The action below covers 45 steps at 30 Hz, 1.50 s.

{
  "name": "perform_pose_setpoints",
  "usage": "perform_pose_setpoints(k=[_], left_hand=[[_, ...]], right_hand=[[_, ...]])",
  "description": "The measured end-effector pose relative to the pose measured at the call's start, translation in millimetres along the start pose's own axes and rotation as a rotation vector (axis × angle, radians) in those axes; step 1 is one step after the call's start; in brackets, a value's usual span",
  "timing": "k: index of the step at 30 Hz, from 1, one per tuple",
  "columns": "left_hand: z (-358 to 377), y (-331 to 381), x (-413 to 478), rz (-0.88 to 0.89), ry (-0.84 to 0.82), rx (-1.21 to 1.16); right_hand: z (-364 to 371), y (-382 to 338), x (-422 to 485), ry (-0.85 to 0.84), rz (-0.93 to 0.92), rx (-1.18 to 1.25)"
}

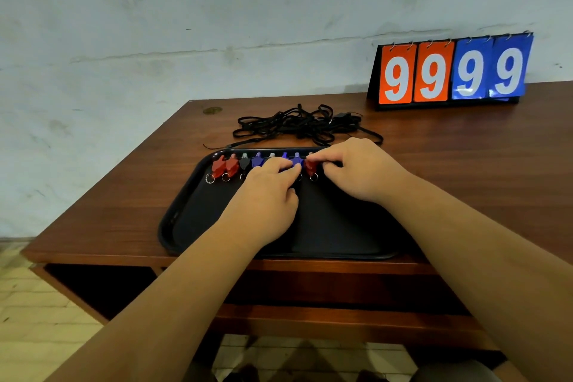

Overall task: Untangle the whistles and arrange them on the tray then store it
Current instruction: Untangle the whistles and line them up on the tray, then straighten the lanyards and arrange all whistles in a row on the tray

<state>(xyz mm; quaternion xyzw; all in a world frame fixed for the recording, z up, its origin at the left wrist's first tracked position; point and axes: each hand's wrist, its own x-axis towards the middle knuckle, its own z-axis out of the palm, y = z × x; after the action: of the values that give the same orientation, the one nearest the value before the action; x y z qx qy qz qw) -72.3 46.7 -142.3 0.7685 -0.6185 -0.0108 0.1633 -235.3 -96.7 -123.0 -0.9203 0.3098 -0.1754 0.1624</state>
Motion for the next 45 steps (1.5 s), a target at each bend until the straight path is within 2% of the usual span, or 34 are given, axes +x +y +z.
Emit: perform_pose_setpoints(k=[15,23,34,45], left_hand=[[-11.9,9.1,-5.3,-0.019,0.055,-0.062],[-31.3,12.2,1.4,-0.091,0.099,-0.166],[-64.1,26.5,83.6,-0.051,0.073,-0.199],[-47.0,33.4,173.7,-0.003,-0.01,-0.163]], right_hand=[[0.5,4.2,-2.8,0.054,-0.004,0.054],[-10.5,9.1,8.5,0.136,0.137,0.281],[-57.6,46.8,57.2,0.271,0.31,0.374],[-59.7,80.8,106.8,0.33,0.337,0.35]])
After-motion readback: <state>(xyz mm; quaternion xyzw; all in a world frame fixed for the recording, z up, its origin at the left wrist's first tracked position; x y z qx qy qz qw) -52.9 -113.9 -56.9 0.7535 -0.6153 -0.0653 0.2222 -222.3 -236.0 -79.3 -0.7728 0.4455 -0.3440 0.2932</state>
